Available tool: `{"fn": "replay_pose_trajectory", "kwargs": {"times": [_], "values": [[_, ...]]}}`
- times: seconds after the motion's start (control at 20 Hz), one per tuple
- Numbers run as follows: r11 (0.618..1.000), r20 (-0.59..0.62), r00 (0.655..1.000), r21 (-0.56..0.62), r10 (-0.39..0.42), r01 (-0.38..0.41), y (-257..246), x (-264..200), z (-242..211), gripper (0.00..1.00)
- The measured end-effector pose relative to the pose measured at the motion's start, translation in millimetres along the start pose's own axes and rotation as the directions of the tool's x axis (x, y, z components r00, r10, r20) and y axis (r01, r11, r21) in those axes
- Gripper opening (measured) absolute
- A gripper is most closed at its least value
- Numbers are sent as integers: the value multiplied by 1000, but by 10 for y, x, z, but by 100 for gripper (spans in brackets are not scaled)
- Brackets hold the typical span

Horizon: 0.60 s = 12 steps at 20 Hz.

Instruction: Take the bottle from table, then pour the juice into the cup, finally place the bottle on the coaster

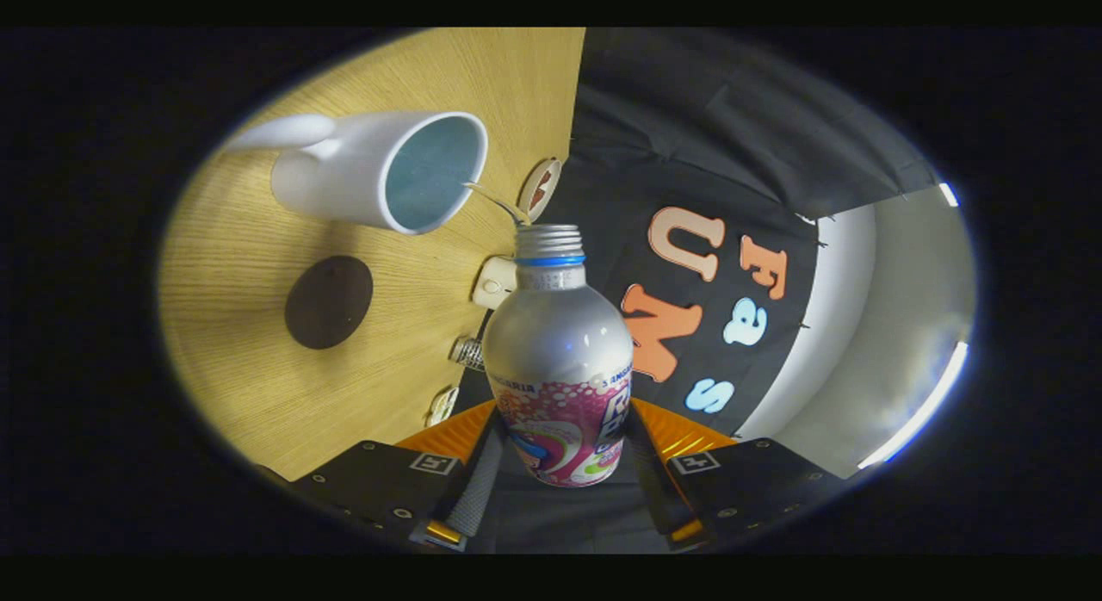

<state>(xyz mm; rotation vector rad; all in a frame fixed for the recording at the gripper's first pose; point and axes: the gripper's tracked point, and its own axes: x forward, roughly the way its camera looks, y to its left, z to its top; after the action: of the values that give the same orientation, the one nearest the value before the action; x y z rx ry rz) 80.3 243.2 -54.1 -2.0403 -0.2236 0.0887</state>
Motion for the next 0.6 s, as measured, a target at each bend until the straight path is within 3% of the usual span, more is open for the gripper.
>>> {"fn": "replay_pose_trajectory", "kwargs": {"times": [0.6], "values": [[998, 26, 1000, -63, 13, -11, -24, -6, 85, 74]]}}
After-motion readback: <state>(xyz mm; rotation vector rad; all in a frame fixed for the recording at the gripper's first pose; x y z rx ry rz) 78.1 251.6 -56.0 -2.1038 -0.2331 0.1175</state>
